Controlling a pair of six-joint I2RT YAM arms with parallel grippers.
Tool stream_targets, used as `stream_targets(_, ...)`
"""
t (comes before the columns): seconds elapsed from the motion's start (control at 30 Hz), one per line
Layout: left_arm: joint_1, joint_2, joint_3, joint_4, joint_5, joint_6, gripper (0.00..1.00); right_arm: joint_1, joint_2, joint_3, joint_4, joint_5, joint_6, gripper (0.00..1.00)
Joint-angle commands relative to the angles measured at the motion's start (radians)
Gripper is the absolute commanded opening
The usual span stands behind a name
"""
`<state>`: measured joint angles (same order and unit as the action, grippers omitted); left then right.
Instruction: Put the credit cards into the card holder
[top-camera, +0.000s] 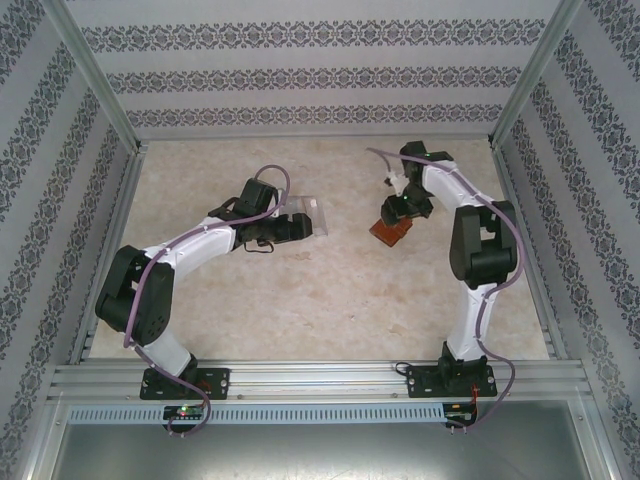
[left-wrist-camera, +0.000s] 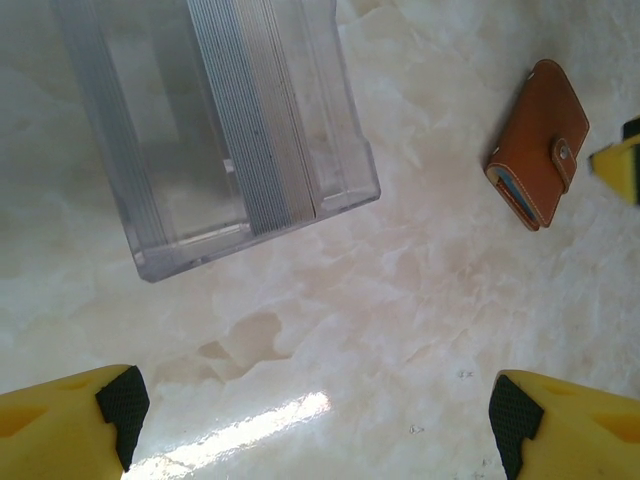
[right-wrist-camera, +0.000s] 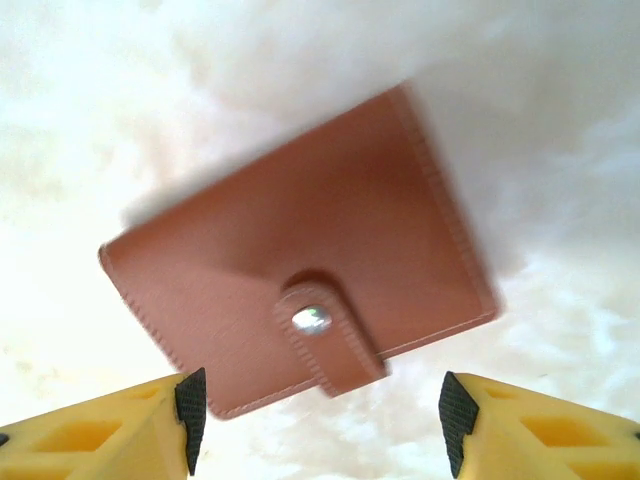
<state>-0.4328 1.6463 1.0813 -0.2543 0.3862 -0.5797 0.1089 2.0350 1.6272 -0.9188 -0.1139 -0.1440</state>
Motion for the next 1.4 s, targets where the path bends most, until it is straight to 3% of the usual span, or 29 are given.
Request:
stream_targets(0.0, -0.009, -0.049, -0.03, 0.014, 0.01, 0.018, 0.9, -0.035, 0.042, 0.053, 0.039, -0.036, 0.072, 0.65)
stream_targets(0.2, -0.011, -0.079, -0.077, 0.027, -0.002, 0.012, 0.9, -0.033, 0.144, 0.117, 0.023, -0.119, 0.071, 0.64)
stream_targets(0.47, -0.01, -0.091, -0.125, 0.044, -0.002, 0.02, 0.9, 0.062, 0.122, 0.04, 0.0, -0.256, 0.011, 0.56)
stream_targets(0.63, -0.01, -0.089, -0.159, 0.066, 0.013, 0.02, 0.9, 0.118, 0.022, -0.103, 0.07, -0.313, 0.055, 0.54)
stream_targets(0.87, -0.01, -0.075, -0.21, 0.099, 0.038, 0.026, 0.9, 0.274, -0.103, -0.277, 0.191, -0.32, 0.12, 0.53)
stream_targets(1.0, -0.01, -0.061, -0.229, 0.113, 0.122, 0.042, 0.86, 0.361, -0.181, -0.393, 0.381, -0.452, 0.193, 0.53)
stream_targets(1.13, -0.011, -0.038, -0.236, 0.114, 0.199, 0.055, 0.83, 0.437, -0.244, -0.453, 0.492, -0.353, 0.309, 0.57)
stream_targets(1.27, -0.032, -0.031, -0.245, 0.114, 0.251, 0.058, 0.79, 0.431, -0.434, -0.61, 0.516, -0.183, 0.478, 0.6)
stream_targets(1.37, -0.064, -0.036, -0.253, 0.104, 0.255, 0.067, 0.78, 0.433, -0.534, -0.737, 0.555, -0.173, 0.615, 0.61)
